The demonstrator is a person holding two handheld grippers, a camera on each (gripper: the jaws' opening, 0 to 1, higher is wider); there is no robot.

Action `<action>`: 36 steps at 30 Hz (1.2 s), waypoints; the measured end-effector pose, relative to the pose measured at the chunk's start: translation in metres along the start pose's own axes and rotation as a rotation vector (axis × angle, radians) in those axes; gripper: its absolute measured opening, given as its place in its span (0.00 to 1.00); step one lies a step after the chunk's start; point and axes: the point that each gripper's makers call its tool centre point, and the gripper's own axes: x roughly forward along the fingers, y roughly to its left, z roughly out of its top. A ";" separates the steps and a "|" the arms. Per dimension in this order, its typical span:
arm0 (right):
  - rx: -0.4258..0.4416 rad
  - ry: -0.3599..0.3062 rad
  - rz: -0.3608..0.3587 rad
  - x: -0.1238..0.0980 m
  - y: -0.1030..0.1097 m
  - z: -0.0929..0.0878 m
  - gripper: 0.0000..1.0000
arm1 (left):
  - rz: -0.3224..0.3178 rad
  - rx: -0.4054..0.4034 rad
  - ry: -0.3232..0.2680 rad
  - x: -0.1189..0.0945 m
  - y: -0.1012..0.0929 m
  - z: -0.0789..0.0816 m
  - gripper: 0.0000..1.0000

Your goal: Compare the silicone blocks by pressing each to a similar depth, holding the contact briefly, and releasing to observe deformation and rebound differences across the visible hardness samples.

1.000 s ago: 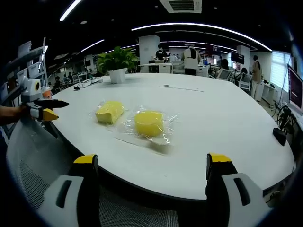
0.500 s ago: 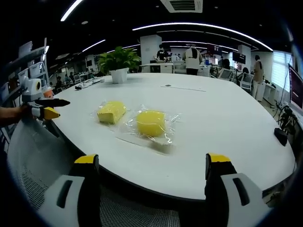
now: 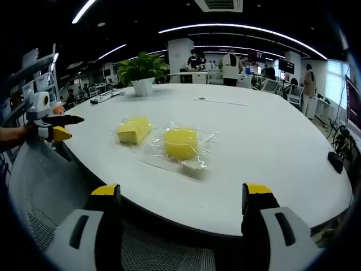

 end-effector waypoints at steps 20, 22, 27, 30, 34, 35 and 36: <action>0.000 0.008 0.002 0.000 0.000 -0.001 0.78 | -0.016 -0.009 -0.022 -0.001 -0.003 0.003 0.93; 0.004 0.006 0.003 0.000 0.000 -0.001 0.78 | -0.016 -0.009 -0.022 -0.001 -0.003 0.003 0.93; 0.007 0.008 0.000 0.000 0.000 -0.002 0.77 | -0.019 -0.015 -0.018 0.000 -0.003 0.003 0.92; 0.008 0.006 -0.002 0.001 -0.001 -0.001 0.77 | -0.024 -0.031 -0.035 -0.001 -0.003 0.005 0.93; 0.010 0.011 -0.001 0.001 -0.001 -0.002 0.76 | -0.022 -0.026 -0.033 -0.001 -0.004 0.005 0.93; 0.010 0.012 -0.001 0.001 -0.001 -0.002 0.76 | -0.021 -0.025 -0.031 -0.001 -0.004 0.005 0.93; 0.010 0.012 -0.001 0.001 -0.001 -0.002 0.76 | -0.020 -0.025 -0.029 -0.001 -0.004 0.004 0.92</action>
